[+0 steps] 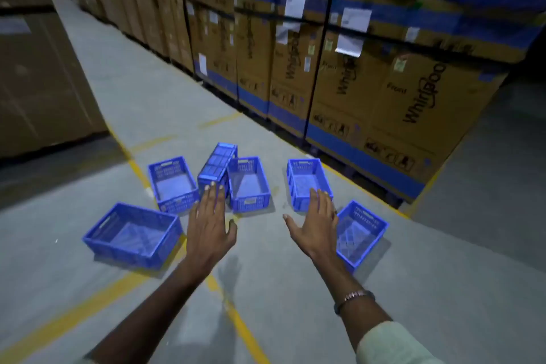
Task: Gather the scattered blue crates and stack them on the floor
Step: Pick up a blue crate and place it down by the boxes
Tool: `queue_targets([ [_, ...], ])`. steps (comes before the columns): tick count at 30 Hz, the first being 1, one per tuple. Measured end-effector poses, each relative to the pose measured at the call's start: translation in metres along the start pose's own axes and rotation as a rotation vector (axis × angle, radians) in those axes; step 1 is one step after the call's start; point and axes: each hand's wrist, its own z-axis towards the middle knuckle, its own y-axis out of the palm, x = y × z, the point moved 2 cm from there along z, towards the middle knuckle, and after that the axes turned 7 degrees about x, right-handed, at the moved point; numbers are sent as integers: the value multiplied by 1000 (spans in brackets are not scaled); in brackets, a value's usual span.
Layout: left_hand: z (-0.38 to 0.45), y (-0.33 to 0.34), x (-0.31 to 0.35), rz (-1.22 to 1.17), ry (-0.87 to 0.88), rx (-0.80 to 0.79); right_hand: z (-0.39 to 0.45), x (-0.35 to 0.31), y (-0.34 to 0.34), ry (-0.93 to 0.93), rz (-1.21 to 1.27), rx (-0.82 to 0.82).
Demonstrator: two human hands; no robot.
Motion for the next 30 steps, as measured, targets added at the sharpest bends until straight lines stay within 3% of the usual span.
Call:
queue_targets([
  [2, -17, 13, 6, -43, -104, -34, -15, 13, 13, 109, 39, -84],
  [8, -73, 57, 0, -77, -343, -212, -49, 61, 61, 149, 36, -228],
  [13, -86, 87, -28, -70, -438, -320, -40, 62, 109, 197, 65, -300],
  [23, 1, 171, -106, -164, -539, -428, 36, 11, 215, 277, 47, -398],
  [30, 76, 217, -155, -189, -489, -525, 100, -20, 277, 348, 41, -389],
])
